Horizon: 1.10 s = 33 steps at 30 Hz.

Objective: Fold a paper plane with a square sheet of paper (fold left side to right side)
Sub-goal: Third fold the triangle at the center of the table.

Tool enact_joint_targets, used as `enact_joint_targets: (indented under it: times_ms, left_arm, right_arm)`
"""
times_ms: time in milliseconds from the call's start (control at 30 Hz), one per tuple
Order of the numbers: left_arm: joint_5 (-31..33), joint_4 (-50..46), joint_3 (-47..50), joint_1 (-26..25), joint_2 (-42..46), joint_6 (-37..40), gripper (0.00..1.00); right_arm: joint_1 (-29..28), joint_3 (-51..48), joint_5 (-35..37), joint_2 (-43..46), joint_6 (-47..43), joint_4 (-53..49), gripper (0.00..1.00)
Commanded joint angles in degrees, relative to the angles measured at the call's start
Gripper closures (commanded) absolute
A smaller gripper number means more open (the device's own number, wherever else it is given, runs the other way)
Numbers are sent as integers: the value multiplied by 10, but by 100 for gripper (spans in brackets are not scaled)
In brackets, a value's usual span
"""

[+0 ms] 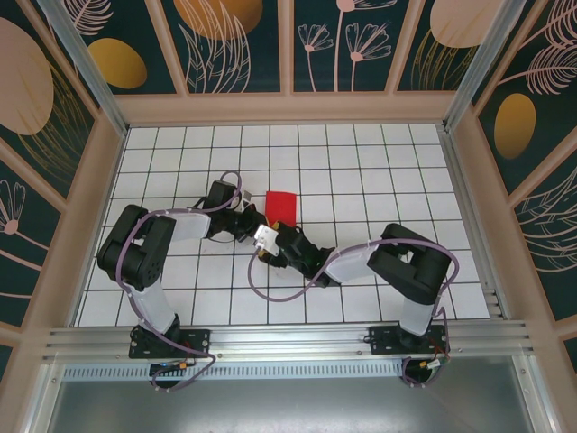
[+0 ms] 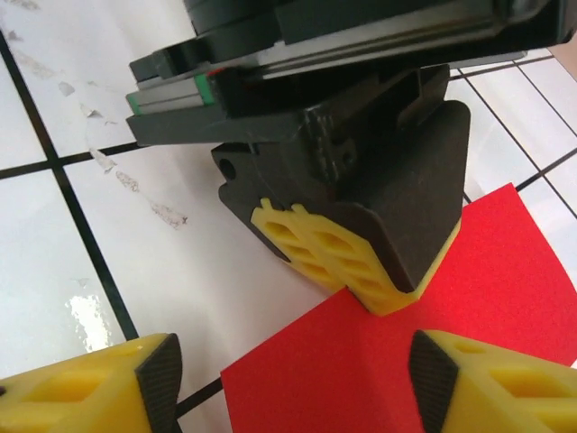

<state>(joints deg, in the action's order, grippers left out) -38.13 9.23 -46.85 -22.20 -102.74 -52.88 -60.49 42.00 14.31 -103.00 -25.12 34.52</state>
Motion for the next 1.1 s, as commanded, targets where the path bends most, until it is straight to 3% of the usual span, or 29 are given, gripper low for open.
enact_joint_targets:
  times_ms: [0,300,567,667,867,1067]
  left_arm:
    - [-2,4,2,-4,16,-4,100]
    - [0,3,2,-5,14,-4,100]
    - [2,2,0,-5,13,-2,100]
    - [3,-6,-4,-5,18,6,97]
    - [22,-57,-23,-2,33,44,66]
    - [43,-117,-27,18,69,82,53]
  right_arm:
    - [-4,18,8,-6,-8,7,35]
    - [-4,32,4,-6,4,-34,73]
    - [-3,32,3,-2,19,-56,100]
    - [-4,29,-2,0,26,-67,100]
    - [0,14,-22,8,55,-70,100]
    - [3,8,-34,8,77,-70,100]
